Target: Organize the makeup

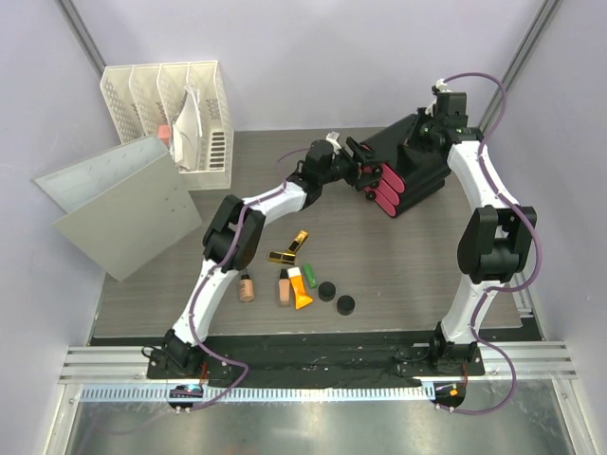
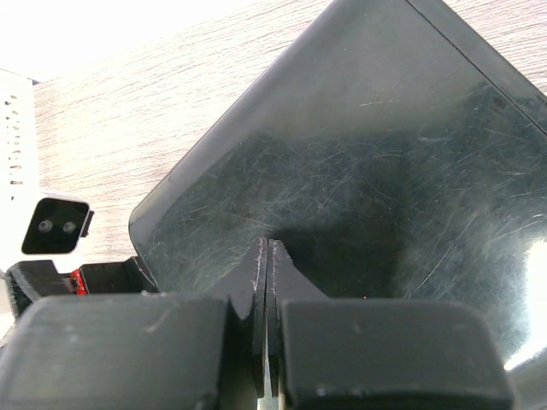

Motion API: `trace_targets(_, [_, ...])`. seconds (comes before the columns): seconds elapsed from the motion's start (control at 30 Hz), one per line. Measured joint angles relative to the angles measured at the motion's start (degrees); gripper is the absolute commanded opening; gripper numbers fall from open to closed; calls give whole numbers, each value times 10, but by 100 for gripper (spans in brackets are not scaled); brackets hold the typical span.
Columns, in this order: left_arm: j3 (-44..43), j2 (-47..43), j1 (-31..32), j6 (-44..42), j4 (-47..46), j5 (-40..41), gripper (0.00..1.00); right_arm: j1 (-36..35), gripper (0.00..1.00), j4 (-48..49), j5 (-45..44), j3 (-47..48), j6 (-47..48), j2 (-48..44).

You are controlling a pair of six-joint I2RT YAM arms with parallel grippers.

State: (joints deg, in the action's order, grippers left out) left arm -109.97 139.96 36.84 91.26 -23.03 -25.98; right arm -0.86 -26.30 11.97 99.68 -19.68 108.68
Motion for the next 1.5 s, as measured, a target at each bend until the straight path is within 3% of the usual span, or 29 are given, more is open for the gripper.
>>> trace_targets(0.3, [10,0,2,3,-19,-4,51,2,1,8,13,0,-2,3])
trace_targets(0.6, [44,-4,2,4,-72,0,52,2,1,16,22,-4,-3,5])
trace_targets(1.03, [108,-29,-2,1,-110,11,18,2,1,22,37,-6,-7,7])
trace_targets(1.17, [110,-30,-2,1,-113,11,0,2,1,25,41,-6,-11,8])
trace_targets(1.5, [150,-54,-6,-2,-125,9,0,2,1,26,42,-6,-13,9])
